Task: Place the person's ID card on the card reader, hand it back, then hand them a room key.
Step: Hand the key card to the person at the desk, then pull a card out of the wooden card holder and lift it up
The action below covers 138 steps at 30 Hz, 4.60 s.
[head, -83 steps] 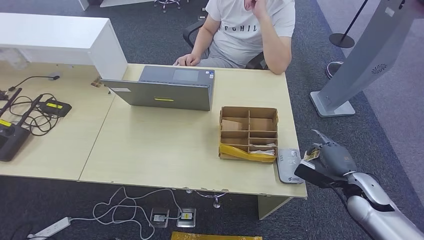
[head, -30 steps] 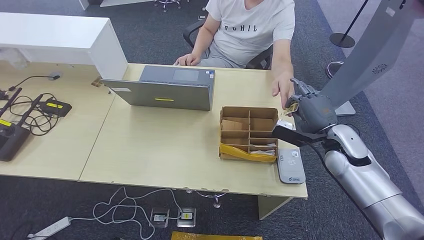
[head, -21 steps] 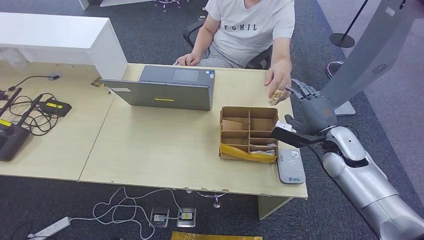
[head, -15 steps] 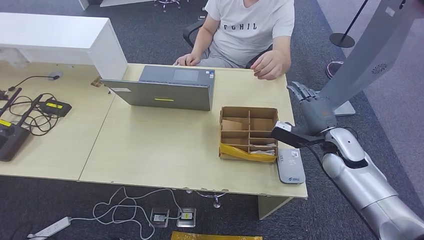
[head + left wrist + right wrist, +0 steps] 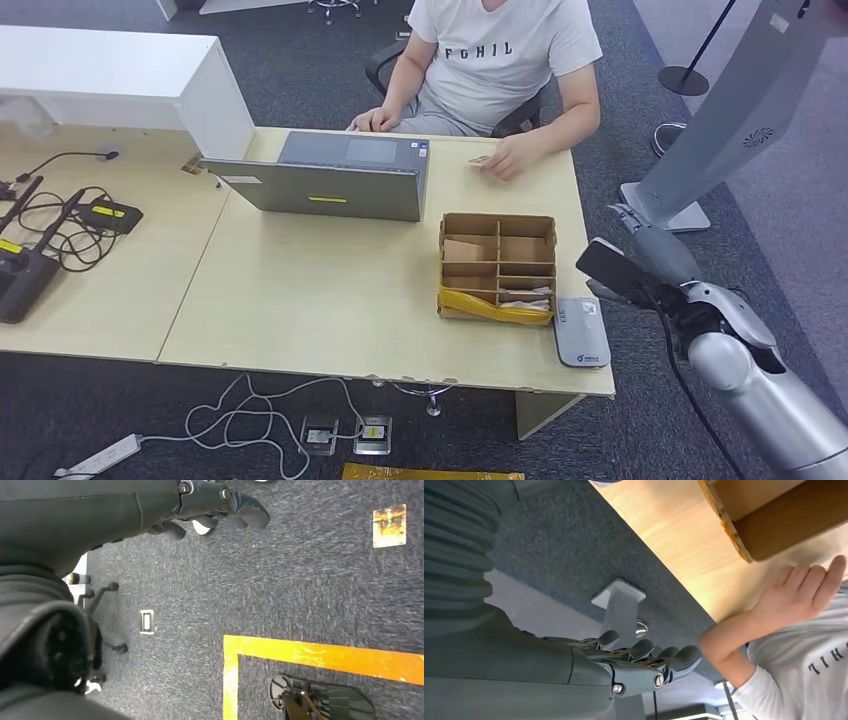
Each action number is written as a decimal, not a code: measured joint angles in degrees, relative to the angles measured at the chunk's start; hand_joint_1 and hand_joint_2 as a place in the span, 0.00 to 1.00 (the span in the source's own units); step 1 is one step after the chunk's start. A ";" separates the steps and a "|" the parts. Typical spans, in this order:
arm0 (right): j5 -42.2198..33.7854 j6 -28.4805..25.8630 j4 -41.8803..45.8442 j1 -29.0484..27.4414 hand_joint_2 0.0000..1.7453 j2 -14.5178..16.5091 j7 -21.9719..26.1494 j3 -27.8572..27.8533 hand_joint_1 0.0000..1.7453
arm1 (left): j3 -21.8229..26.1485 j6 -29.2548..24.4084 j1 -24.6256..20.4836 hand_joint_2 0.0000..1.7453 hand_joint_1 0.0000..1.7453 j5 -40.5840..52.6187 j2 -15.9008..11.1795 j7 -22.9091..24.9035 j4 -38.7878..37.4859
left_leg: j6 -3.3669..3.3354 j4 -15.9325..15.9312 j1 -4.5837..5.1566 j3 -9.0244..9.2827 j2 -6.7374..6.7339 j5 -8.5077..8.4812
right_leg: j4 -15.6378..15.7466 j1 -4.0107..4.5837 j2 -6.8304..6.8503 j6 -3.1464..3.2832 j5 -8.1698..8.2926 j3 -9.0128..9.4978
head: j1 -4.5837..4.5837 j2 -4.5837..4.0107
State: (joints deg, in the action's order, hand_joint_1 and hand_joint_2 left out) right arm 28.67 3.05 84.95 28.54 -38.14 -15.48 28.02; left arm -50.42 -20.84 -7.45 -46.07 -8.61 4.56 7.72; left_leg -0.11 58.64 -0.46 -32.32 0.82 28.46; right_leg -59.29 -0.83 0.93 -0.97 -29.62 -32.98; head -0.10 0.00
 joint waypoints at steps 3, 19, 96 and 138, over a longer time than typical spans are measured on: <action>-1.51 0.64 4.34 -2.15 1.00 -1.87 -1.25 -1.52 0.00 | 0.00 -0.11 0.05 0.00 0.00 -0.11 0.00 0.01 0.00 | 0.01 0.00 0.00 0.02 -0.08 0.01 | 0.00 0.00 -0.04 0.00 0.00 -0.01 | 0.01 0.00; 16.42 -17.45 15.42 -14.31 1.00 -3.96 -1.79 -1.21 0.00 | 0.00 -1.47 -0.23 0.00 0.00 -0.89 0.27 0.99 0.00 | 0.04 -0.03 -0.02 -0.02 -0.07 0.03 | -0.01 0.01 -0.04 0.02 -0.02 0.01 | 0.01 0.00; 39.80 -13.85 -4.13 -8.86 1.00 19.42 1.05 3.67 0.00 | -1.49 -1.13 -0.53 0.00 0.00 -0.39 1.09 0.46 0.00 | 0.07 -0.03 -0.03 0.01 -0.06 0.01 | -0.06 0.03 -0.06 0.03 -0.02 0.01 | -0.01 0.00; 40.20 -9.78 -5.50 -8.63 1.00 19.75 -1.55 3.50 0.00 | -2.46 0.29 -0.53 0.00 0.00 -0.83 0.65 0.62 0.00 | 0.07 -0.03 -0.03 0.00 -0.06 0.01 | -0.06 0.03 -0.06 0.03 -0.02 0.01 | -0.01 0.00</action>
State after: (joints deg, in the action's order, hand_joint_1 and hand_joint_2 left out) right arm 68.87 -6.74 79.45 19.91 -18.39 -17.03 31.52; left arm -52.89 -20.55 -7.98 -46.90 -7.96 5.18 7.72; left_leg -0.04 58.61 -0.49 -32.32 0.76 28.46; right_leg -59.34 -0.80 0.87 -0.94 -29.64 -32.97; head -0.11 0.00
